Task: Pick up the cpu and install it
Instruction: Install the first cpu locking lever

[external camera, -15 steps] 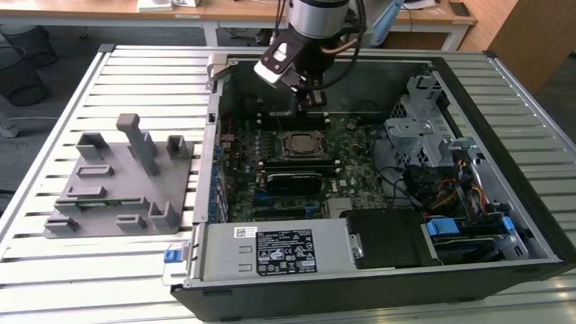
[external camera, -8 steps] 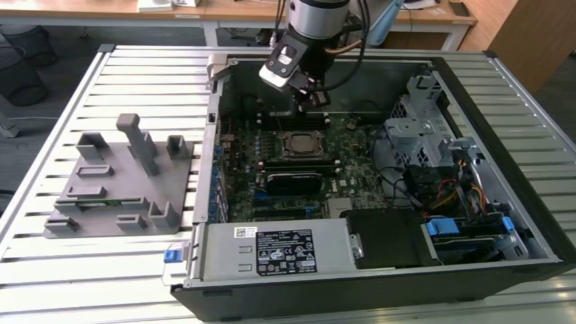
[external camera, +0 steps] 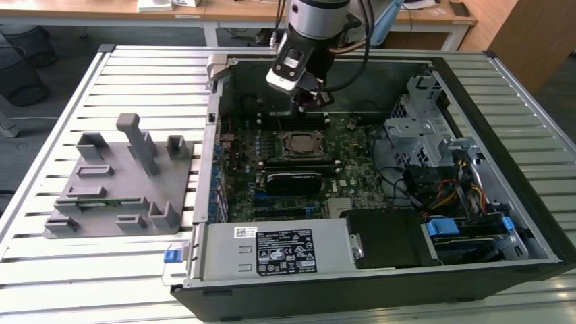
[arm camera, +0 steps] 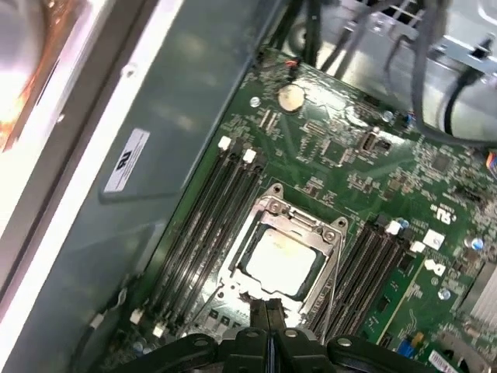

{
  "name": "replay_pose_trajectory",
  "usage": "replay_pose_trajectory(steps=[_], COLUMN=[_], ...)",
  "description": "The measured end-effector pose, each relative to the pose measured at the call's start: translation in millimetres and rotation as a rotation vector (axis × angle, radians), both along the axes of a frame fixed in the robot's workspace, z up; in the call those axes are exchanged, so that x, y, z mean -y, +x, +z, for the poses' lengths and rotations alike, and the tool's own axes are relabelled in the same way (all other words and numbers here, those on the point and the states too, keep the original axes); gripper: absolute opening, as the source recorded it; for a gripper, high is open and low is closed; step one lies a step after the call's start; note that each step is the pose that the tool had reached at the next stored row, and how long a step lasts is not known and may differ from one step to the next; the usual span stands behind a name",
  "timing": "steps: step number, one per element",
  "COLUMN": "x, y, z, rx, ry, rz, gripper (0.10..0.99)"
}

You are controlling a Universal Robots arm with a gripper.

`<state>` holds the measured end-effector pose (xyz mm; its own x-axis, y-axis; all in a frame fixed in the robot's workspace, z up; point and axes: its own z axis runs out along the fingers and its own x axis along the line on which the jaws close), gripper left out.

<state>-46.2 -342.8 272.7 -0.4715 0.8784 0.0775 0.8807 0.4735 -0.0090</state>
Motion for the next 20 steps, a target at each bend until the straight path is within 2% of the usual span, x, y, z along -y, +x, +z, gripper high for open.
replay_pose_trajectory(steps=[15, 16, 17, 19, 20], x=[0.0, 0.0, 0.0, 0.0, 0.0], y=[0.0, 0.0, 0.0, 0.0, 0.0], z=[-1.7, -1.7, -1.7, -2.0, -2.0], rx=[0.0004, 0.002, 0.006, 0.0181, 0.0262], ry=[0.0, 0.0, 0.0, 0.001, 0.001], rz=[0.273, 0.288, 0.299, 0.317, 0.326], gripper=[0.106, 0.106, 0.106, 0.106, 0.106])
